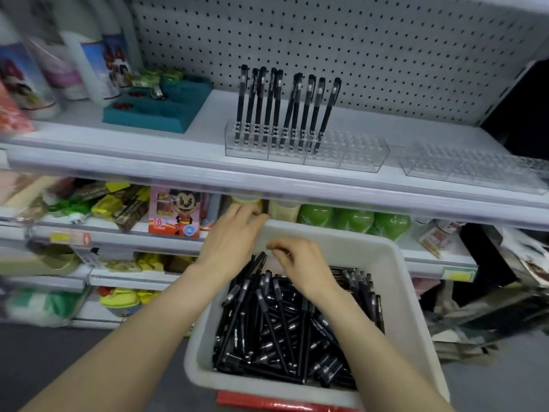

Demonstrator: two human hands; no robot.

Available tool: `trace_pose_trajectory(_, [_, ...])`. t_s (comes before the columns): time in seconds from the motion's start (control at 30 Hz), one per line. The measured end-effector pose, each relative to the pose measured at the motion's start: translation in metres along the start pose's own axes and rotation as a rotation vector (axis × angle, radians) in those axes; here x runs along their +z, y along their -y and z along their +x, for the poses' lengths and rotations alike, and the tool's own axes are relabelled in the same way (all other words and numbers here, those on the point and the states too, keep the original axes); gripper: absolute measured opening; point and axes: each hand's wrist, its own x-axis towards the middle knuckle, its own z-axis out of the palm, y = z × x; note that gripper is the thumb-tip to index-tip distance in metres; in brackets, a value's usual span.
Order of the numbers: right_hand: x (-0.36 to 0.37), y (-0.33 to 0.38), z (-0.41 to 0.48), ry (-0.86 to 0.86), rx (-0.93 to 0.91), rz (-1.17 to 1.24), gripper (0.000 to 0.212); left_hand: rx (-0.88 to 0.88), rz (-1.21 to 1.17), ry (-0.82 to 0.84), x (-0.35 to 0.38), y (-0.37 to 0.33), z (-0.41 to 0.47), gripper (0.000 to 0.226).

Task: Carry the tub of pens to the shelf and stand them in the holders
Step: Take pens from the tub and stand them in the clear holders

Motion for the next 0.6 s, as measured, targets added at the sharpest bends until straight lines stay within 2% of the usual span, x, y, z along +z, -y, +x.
trace_pose_trajectory(0.13, [0.028,-0.006,0.001,0.194,-0.166,-0.155,0.033,-0.036,0.035,0.054,0.002,0.001,0.001,0.061])
trace_pose_trajectory(0.23, [0.040,-0.010,0.002,0.270,-0.241,-0.250,0.029,-0.048,0.073,0.064,0.003,0.000,0.002,0.063])
trace_pose_trajectory(0.5, [-0.003,-0.016,0.000,0.475,-0.025,-0.205,0.022,-0.075,0.073,0.098,0.000,-0.002,-0.001,0.065])
trace_pose_trajectory(0.6, [-0.023,-0.017,-0.005,0.503,0.055,-0.150,0.018,-0.084,0.073,0.106,0.000,-0.002,-0.001,0.066])
